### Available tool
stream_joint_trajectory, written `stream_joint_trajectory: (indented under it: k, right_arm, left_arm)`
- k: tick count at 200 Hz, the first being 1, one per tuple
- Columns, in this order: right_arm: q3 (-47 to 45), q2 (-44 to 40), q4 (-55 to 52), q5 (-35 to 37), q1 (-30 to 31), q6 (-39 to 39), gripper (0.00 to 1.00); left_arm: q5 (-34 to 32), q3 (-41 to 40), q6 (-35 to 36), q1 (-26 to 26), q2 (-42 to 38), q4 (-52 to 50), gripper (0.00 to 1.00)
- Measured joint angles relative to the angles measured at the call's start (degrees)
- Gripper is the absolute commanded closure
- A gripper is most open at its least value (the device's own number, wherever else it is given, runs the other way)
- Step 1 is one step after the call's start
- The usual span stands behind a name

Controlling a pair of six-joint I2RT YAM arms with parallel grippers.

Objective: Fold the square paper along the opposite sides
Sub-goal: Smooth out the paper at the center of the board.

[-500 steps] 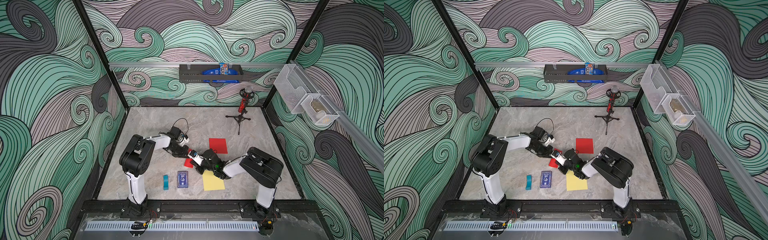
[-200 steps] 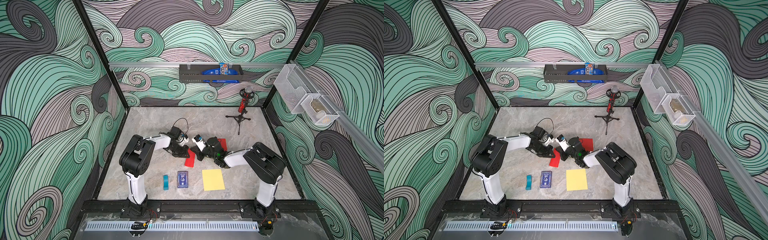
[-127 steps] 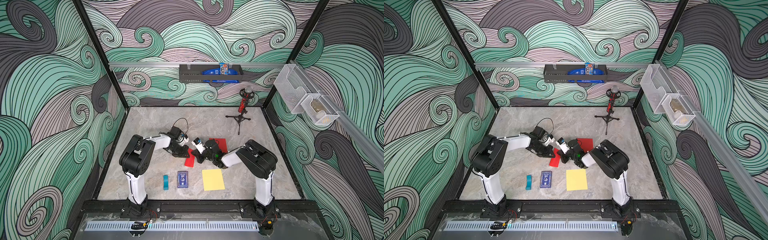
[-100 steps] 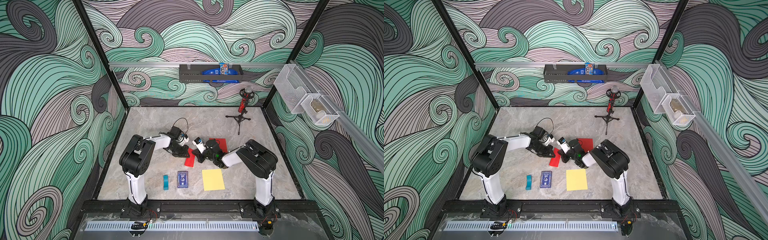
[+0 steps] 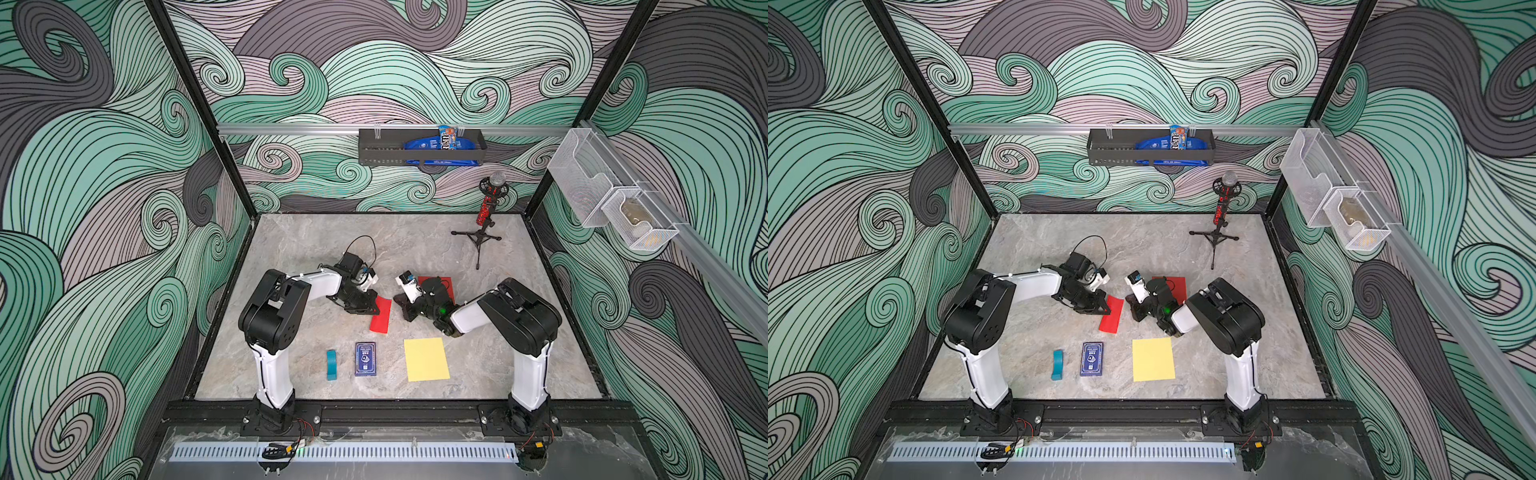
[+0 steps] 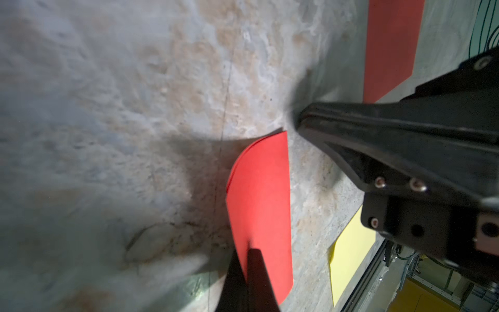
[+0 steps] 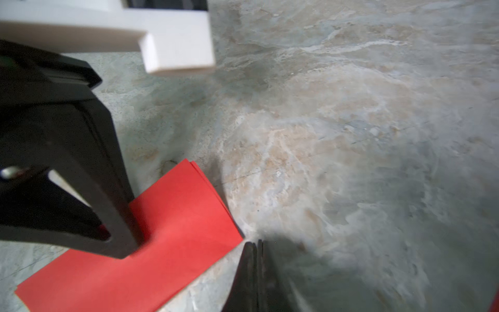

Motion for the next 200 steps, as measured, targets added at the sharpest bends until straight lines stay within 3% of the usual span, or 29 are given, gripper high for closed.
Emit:
stream_joint_trajectory:
  k: [36,64,108,135,200]
  right_arm:
    - [-2.97,-5.35,-1.55,-0.59,0.76,-1.64,0.87]
    - [-5.9,-10.71,1.18,-0.31,6.64,-6.49,0.87]
    - [-2.29,-6.78,-1.97,1.14,12.04,-12.59,0.94]
    - [-1.38,-4.26,-6.71,1.22,12.07,-12.81,0.98]
    - [-5.22,-6.64,-5.4,4.94,14.91,-12.79,0.99]
  left_arm:
    - [0.0,0.0,-0.04,0.0,0.0,0.04,1.0]
    - [0.0,0.0,-0.07,0.0,0.0,0.13,1.0]
    - [-0.07,0.0,-0.2,0.0,0.0,0.2,1.0]
    - [-0.24,0.0,-0.39,0.0,0.0,0.33,1.0]
    - [-0.31,0.0,-0.5,0.04,0.0,0.37,1.0]
